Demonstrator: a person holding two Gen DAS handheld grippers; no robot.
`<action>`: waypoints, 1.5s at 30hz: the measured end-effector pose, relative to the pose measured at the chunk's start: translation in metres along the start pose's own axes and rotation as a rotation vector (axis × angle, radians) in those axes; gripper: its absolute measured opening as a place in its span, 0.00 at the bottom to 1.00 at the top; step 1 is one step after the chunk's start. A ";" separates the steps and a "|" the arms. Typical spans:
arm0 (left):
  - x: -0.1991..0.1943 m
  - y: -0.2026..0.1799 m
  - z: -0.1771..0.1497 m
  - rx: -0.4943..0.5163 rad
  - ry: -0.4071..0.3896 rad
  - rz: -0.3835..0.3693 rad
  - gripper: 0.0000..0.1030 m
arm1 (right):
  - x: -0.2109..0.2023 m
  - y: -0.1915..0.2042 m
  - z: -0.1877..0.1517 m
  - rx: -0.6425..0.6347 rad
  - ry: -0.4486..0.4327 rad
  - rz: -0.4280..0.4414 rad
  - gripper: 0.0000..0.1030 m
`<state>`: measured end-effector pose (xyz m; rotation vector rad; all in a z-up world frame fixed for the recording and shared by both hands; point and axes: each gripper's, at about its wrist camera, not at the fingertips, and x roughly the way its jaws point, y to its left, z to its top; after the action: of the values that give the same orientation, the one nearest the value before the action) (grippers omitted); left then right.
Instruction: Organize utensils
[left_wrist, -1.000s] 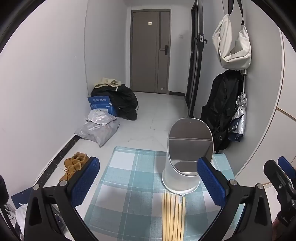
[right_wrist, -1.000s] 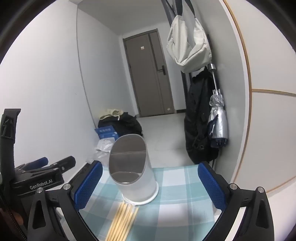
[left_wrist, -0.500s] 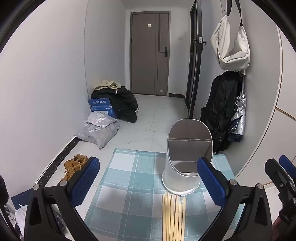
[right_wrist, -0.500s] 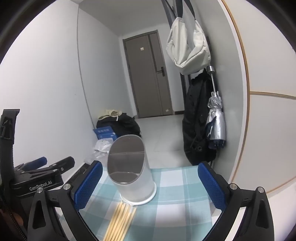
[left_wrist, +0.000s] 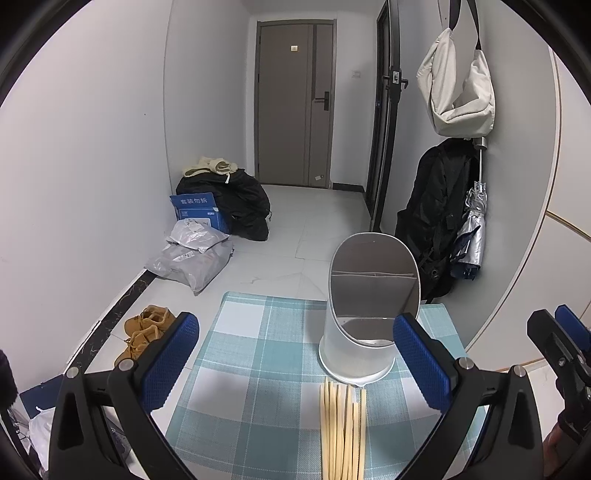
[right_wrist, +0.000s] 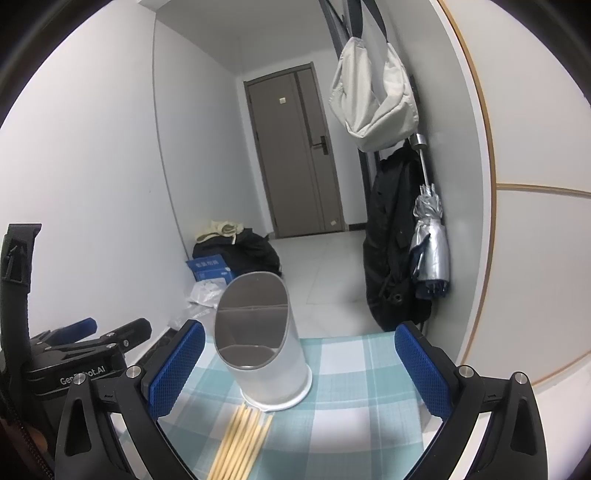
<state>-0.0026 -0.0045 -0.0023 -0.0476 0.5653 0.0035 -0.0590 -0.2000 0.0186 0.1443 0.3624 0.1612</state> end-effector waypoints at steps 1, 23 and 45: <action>0.000 0.000 0.000 0.000 0.000 0.001 0.99 | 0.000 0.000 0.000 0.000 0.000 0.001 1.00; -0.002 0.006 0.001 -0.013 0.003 -0.015 0.99 | 0.000 0.000 -0.001 -0.003 -0.008 0.006 1.00; -0.002 0.007 0.002 -0.011 0.001 -0.011 0.99 | 0.003 0.003 -0.003 -0.019 -0.005 0.010 1.00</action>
<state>-0.0035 0.0029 0.0002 -0.0616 0.5660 -0.0043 -0.0577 -0.1964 0.0158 0.1282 0.3549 0.1740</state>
